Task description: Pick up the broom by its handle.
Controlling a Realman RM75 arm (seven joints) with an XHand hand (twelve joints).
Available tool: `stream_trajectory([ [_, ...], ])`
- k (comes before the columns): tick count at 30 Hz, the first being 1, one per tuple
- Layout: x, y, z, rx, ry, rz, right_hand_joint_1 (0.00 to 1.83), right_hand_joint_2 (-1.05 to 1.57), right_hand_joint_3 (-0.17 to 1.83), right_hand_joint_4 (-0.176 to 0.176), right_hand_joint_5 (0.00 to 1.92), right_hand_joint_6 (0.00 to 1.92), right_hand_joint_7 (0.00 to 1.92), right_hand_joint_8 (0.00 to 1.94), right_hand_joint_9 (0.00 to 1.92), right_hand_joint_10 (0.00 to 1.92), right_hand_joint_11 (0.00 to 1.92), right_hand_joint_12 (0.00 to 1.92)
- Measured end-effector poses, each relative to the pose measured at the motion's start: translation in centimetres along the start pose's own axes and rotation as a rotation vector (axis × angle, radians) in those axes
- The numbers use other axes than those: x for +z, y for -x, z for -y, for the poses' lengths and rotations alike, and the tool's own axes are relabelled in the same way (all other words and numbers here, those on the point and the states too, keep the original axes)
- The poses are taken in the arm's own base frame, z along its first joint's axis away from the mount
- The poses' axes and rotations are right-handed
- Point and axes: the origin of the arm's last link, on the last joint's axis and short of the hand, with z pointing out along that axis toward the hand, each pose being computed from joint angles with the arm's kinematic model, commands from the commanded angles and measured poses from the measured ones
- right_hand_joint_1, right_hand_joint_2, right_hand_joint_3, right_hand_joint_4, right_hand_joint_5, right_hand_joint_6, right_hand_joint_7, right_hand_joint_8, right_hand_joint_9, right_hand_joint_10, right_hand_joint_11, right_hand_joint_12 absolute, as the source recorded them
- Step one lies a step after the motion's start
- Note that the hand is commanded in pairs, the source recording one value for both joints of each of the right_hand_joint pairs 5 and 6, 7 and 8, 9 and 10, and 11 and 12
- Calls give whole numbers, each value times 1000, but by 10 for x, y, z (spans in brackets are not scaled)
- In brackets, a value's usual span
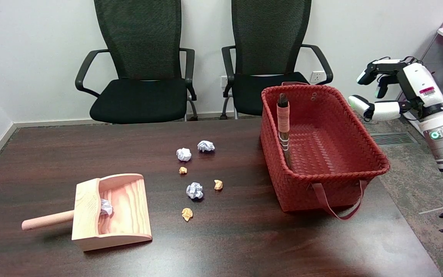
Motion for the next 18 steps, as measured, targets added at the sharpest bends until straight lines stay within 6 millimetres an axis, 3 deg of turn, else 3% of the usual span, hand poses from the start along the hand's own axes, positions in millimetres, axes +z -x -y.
stream_trajectory([
  [6,2,1,3,72,-4,-3,867,311,934,-176,909,909,909,909,686,686,1183,1183],
  [18,14,21,26,306,22,35,818,61,863,-164,579,579,579,579,516,516,853,853],
])
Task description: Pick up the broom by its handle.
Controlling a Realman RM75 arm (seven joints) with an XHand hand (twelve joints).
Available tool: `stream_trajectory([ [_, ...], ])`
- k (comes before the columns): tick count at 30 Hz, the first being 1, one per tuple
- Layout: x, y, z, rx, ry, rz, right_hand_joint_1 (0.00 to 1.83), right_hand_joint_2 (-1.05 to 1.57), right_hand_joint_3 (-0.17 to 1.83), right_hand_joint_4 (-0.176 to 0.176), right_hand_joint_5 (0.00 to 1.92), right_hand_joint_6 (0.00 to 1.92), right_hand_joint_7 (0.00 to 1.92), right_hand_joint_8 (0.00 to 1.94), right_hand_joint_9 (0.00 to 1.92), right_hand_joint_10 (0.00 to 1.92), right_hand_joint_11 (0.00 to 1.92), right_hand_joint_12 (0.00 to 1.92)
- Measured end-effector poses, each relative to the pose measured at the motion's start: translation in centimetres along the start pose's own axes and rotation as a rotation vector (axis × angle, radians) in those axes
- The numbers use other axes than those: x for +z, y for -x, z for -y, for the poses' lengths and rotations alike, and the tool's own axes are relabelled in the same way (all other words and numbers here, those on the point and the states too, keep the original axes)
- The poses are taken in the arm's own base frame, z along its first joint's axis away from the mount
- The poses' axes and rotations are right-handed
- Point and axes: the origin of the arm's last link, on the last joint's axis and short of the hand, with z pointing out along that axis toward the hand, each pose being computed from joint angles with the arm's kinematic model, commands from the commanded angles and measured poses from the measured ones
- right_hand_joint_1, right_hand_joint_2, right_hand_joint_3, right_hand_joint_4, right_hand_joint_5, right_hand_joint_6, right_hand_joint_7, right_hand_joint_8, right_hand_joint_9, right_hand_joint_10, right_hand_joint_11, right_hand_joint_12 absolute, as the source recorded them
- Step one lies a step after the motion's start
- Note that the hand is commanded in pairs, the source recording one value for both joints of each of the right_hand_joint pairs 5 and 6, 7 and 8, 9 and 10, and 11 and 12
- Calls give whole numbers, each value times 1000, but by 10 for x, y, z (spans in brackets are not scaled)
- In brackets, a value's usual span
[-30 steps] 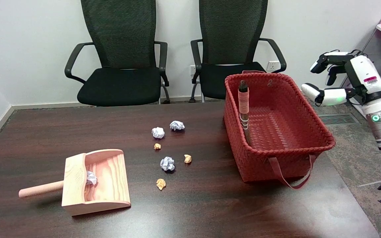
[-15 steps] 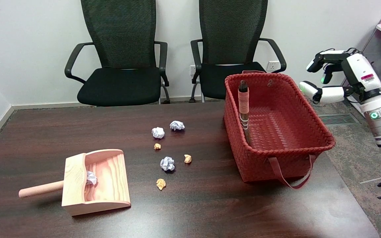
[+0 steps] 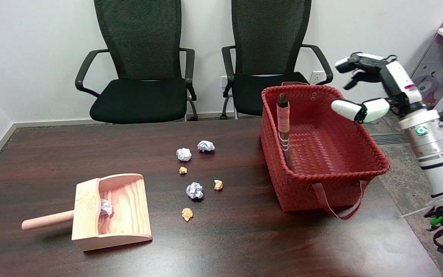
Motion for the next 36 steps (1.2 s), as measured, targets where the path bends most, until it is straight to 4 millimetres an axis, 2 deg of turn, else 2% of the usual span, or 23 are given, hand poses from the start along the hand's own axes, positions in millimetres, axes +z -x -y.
stream_trajectory([
  [2,3,6,3,41,9,15,806,34,825,-142,468,468,468,468,497,497,814,814],
  [6,7,16,10,123,24,44,795,27,787,-132,374,374,374,374,480,480,766,766],
  [14,11,34,23,336,39,95,770,58,681,-157,307,307,307,307,363,363,600,600],
  [16,10,39,26,394,42,109,762,68,674,-153,282,282,282,282,337,337,576,576],
  [21,7,51,32,523,63,148,753,74,664,-136,228,228,228,228,298,298,484,484],
  [24,4,60,34,596,86,167,755,32,680,-111,210,210,210,210,266,266,401,401],
  [28,0,71,34,678,115,173,759,0,679,-103,209,209,209,209,262,262,390,390],
  [31,-3,79,32,743,138,164,754,24,623,-122,206,206,206,206,266,266,370,370],
  [32,-4,81,32,759,144,161,754,39,599,-135,198,198,198,198,252,252,297,297],
  [34,-6,86,29,794,159,152,744,103,540,-176,158,158,158,158,179,179,9,9],
  [36,-8,91,28,822,171,147,736,132,530,-176,105,105,105,105,96,96,0,0],
])
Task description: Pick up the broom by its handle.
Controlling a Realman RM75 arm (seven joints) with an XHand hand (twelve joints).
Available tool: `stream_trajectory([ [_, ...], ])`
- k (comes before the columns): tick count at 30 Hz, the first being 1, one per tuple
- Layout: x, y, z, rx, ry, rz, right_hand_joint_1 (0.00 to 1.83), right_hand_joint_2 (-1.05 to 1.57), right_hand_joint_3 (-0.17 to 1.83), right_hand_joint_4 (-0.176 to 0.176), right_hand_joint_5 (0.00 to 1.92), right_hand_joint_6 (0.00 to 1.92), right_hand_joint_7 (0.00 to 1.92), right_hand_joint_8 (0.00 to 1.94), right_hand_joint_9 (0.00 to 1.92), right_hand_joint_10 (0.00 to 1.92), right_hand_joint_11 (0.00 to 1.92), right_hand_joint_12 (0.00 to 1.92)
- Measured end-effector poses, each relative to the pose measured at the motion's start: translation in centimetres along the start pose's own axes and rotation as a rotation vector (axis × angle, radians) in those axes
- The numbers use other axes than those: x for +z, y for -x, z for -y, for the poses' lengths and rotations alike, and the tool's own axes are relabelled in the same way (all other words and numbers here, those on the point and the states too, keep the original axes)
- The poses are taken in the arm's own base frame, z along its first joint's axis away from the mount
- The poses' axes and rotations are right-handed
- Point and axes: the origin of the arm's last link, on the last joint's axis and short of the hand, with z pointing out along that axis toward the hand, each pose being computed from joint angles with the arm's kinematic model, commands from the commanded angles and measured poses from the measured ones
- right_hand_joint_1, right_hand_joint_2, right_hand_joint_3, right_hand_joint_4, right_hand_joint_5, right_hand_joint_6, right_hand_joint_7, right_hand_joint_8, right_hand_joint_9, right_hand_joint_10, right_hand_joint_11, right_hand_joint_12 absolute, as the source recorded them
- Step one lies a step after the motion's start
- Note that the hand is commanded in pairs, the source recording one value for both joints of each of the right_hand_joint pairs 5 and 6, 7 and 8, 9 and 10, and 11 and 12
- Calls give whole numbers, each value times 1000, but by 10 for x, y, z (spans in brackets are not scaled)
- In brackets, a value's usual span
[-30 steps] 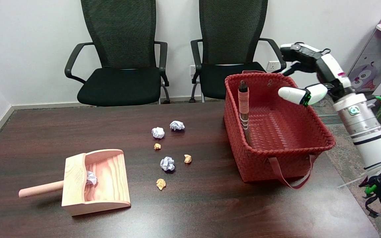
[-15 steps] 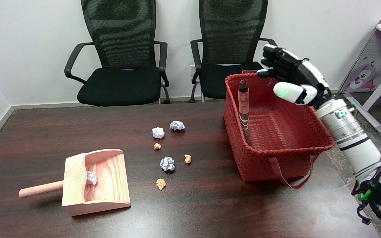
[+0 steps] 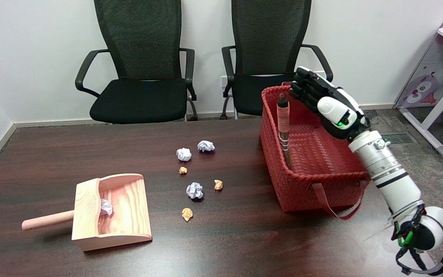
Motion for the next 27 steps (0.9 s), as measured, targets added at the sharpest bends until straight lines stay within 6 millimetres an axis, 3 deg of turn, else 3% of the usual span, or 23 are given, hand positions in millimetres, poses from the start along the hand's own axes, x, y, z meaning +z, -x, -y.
stream_trajectory([
  [3,0,3,-8,48,20,-10,736,156,510,-176,62,62,62,62,0,0,0,0],
  [11,6,10,-22,100,82,-13,749,205,457,-176,0,0,0,0,0,0,0,0],
  [20,19,17,-27,27,121,6,774,230,427,-176,2,2,2,2,0,0,0,0],
  [27,26,23,-27,-43,129,27,821,126,517,-176,33,33,33,33,0,0,0,0],
])
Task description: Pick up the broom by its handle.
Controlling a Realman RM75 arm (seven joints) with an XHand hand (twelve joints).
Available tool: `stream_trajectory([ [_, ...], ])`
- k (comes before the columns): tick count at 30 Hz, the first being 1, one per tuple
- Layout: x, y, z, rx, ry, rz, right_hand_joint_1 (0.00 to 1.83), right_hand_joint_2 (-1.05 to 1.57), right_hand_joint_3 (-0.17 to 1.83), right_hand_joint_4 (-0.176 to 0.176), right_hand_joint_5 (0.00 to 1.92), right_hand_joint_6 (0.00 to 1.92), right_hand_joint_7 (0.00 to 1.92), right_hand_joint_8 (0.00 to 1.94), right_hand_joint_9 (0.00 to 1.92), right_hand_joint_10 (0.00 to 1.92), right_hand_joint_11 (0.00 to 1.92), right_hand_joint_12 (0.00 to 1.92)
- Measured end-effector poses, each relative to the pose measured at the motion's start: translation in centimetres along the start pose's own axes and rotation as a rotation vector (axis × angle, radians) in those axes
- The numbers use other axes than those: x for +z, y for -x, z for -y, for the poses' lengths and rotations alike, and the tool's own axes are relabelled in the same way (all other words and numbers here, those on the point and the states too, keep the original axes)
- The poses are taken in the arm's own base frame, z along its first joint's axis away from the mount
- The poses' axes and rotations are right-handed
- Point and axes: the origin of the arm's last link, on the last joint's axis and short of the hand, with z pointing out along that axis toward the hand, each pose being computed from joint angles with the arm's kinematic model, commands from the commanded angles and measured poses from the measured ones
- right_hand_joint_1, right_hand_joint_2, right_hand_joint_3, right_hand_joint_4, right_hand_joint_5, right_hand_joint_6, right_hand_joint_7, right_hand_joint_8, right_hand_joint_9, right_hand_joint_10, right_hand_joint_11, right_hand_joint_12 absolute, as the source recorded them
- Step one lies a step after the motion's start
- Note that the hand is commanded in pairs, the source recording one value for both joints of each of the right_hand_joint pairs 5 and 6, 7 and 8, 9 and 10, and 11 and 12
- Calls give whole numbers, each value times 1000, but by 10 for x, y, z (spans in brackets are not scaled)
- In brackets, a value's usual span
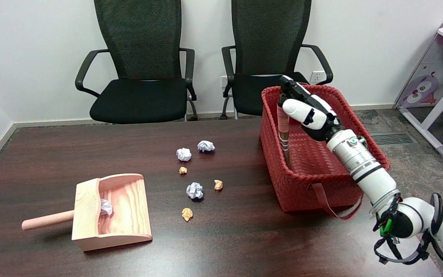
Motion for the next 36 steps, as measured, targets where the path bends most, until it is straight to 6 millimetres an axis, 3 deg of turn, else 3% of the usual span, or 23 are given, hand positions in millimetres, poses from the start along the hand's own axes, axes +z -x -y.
stream_trajectory([
  [23,4,20,7,-217,2,26,841,151,536,-176,81,81,81,81,6,6,0,0],
  [29,4,25,9,-262,9,25,875,236,489,-176,126,126,126,126,198,198,0,0],
  [36,4,28,9,-293,17,24,955,348,506,-176,252,252,252,252,527,527,698,698],
])
